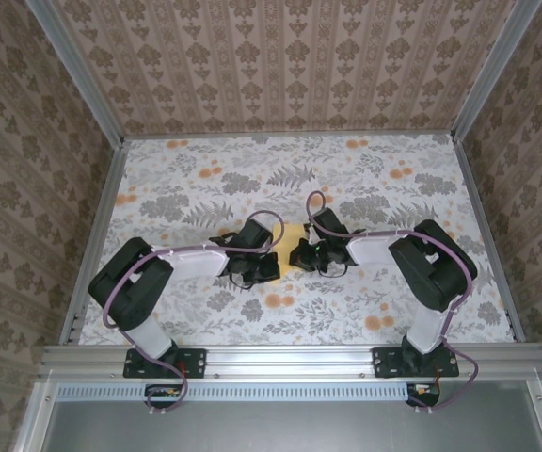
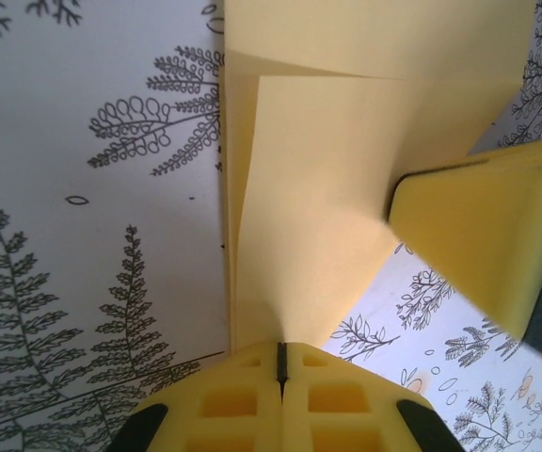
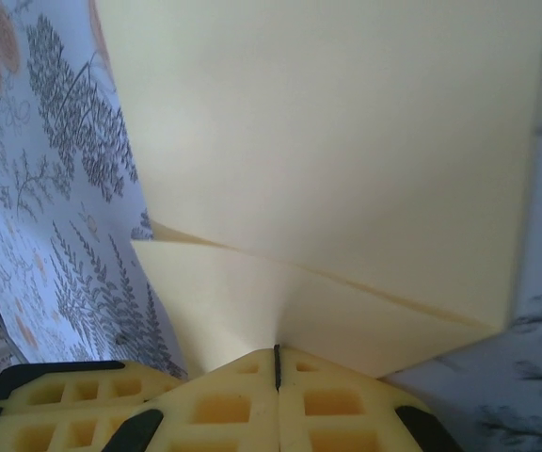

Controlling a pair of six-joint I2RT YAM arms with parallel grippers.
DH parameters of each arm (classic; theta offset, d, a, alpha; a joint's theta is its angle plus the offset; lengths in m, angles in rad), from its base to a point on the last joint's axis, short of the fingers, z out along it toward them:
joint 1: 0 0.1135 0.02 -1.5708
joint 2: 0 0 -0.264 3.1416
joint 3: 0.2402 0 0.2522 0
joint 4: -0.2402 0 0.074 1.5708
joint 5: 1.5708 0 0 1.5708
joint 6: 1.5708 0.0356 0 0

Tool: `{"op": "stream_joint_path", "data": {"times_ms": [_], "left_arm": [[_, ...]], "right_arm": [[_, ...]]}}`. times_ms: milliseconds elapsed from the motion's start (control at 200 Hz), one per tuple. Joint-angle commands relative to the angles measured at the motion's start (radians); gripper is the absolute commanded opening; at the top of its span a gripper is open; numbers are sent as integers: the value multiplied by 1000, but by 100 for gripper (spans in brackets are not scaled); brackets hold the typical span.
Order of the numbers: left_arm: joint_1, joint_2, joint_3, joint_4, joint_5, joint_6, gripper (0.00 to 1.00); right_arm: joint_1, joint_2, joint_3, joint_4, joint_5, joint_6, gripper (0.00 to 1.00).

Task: Fold a paper plane with a square sheet of paper (pick it up from the middle)
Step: Third fold the triangle at the center of the table.

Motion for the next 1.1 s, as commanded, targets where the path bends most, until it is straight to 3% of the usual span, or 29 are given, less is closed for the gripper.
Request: {"op": "stream_joint_path", "data": {"times_ms": [0,210,425,520,730,850,1095], "left_arm": [[4,40,-37,-121,-13,-7,0],[3,29,-34,-108,2,1,0],[3,-12,40,-117,23,52,0],[4,-39,84,-132,8,80,0],[38,-53,130,-120,-62,82,20],[64,-16,132,-84,-55,69,20],[78,53,145,-65,-49,52,10]], "right_arm": [[-79,28,-31,-9,38,-41,6],[-135,9,24,-98,67,-81,6],[-134,-127,37,-185,142,-79,6],[-134,-189,18,-204,173,-67,15],[-135,-220,-17,-176,118,-33,39],[-135,-187,-8,-162,48,-34,43],[-132,-133,14,-168,10,-36,43]]}}
